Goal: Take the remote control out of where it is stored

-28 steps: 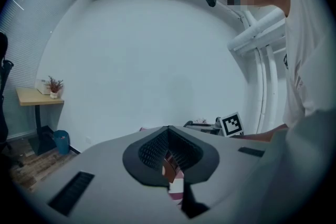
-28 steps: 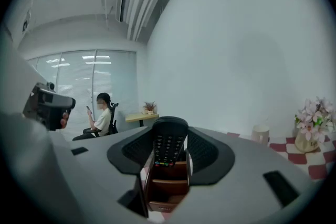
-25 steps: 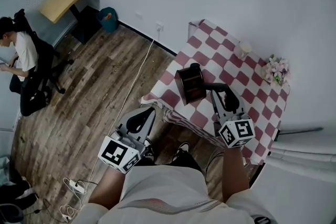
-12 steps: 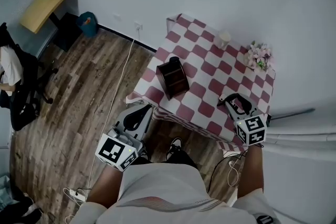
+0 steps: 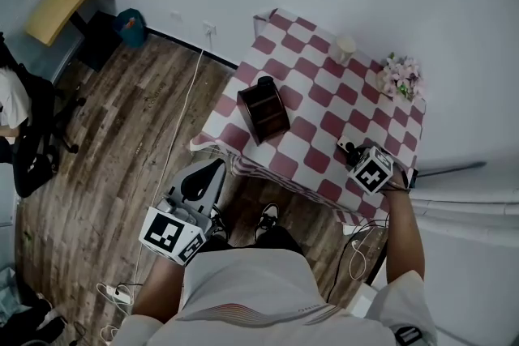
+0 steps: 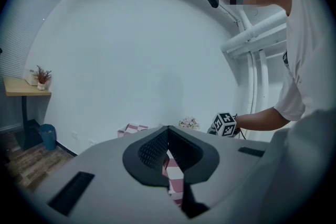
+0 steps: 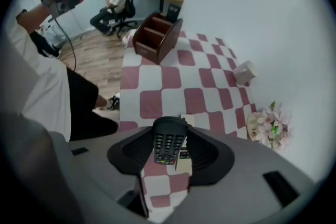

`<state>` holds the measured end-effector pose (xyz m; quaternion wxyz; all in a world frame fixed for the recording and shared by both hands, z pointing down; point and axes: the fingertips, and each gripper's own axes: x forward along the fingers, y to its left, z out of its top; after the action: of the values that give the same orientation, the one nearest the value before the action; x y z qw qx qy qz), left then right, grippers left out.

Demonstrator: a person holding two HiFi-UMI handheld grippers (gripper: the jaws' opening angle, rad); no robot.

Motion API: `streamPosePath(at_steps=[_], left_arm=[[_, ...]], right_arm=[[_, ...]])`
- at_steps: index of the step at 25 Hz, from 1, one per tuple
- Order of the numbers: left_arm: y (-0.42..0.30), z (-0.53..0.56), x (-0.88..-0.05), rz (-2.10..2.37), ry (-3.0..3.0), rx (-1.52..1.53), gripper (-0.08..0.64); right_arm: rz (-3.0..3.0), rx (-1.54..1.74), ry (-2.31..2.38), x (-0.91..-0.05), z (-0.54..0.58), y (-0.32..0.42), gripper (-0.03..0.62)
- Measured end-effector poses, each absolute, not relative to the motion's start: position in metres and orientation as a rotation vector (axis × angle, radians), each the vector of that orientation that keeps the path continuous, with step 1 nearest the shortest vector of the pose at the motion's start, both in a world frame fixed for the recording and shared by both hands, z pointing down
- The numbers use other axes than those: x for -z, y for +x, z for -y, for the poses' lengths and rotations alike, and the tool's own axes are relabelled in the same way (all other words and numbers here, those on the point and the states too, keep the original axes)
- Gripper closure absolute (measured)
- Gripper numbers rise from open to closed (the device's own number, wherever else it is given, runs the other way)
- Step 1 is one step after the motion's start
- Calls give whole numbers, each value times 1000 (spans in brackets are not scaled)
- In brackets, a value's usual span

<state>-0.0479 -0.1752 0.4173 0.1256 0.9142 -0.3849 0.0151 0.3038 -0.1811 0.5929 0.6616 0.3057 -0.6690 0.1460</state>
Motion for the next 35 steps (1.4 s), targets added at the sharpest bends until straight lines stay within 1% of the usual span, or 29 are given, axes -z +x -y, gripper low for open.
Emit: streamPosePath(at_steps=[5, 11, 18, 29, 35], left_arm=[[-60, 175, -421, 1175, 2634, -46, 552], [-74, 174, -424, 1230, 2598, -39, 552], [-85, 176, -426, 1269, 2573, -35, 552], [-95, 180, -428, 1275, 2542, -11, 552], [-95, 181, -421, 1264, 2564, 1, 552]], right_arm=[[1386, -308, 438, -632, 178, 291, 387], [1327, -332, 333, -661, 183, 271, 387], [1224, -334, 224, -692, 184, 267, 387], [1307, -375, 235, -699, 182, 260, 384], [1455, -407, 342, -679, 192, 249, 374]])
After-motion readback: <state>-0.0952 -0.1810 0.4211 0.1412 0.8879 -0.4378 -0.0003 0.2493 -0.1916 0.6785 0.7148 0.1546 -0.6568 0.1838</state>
